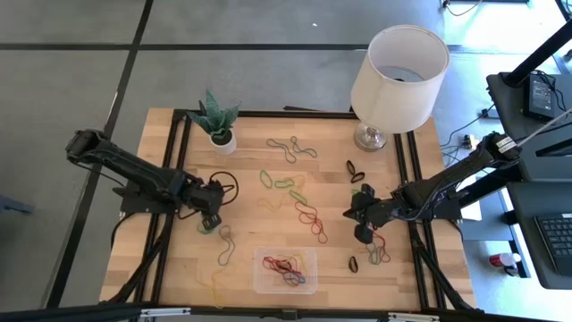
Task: Pick and place rubber bands into bin
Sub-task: Put the blue rubber band into the transparent bin
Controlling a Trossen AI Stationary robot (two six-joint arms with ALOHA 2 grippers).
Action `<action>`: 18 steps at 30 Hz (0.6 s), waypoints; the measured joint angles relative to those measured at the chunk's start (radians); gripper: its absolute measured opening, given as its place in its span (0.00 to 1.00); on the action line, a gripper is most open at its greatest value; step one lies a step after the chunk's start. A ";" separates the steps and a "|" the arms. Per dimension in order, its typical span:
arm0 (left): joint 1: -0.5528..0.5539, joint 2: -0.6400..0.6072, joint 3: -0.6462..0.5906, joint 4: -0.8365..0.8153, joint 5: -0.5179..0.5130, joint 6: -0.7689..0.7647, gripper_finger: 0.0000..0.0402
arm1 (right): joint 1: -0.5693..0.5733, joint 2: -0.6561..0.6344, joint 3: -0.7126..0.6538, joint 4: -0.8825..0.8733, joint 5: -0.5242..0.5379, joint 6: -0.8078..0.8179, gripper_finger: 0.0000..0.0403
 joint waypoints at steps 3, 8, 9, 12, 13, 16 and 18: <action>0.000 0.052 0.000 0.001 0.034 -0.011 0.34 | 0.000 0.000 0.000 0.000 0.000 -0.033 0.01; 0.000 0.136 0.000 0.001 0.049 -0.011 0.34 | 0.000 0.000 0.000 -0.002 0.000 -0.053 0.01; 0.000 0.151 0.000 0.001 0.049 -0.010 0.34 | 0.000 0.000 0.000 -0.003 0.000 -0.053 0.01; 0.000 0.197 0.000 0.007 0.054 -0.009 0.33 | 0.000 0.001 0.000 -0.004 0.000 -0.055 0.01; 0.000 0.210 0.000 0.016 0.062 -0.009 0.33 | 0.000 0.001 0.000 -0.005 0.000 -0.055 0.01; 0.000 0.246 0.000 0.034 0.092 -0.002 0.32 | 0.000 0.001 0.000 -0.005 0.000 -0.056 0.01; 0.000 0.268 0.000 0.045 0.112 0.003 0.31 | 0.000 0.001 0.000 -0.005 0.000 -0.058 0.01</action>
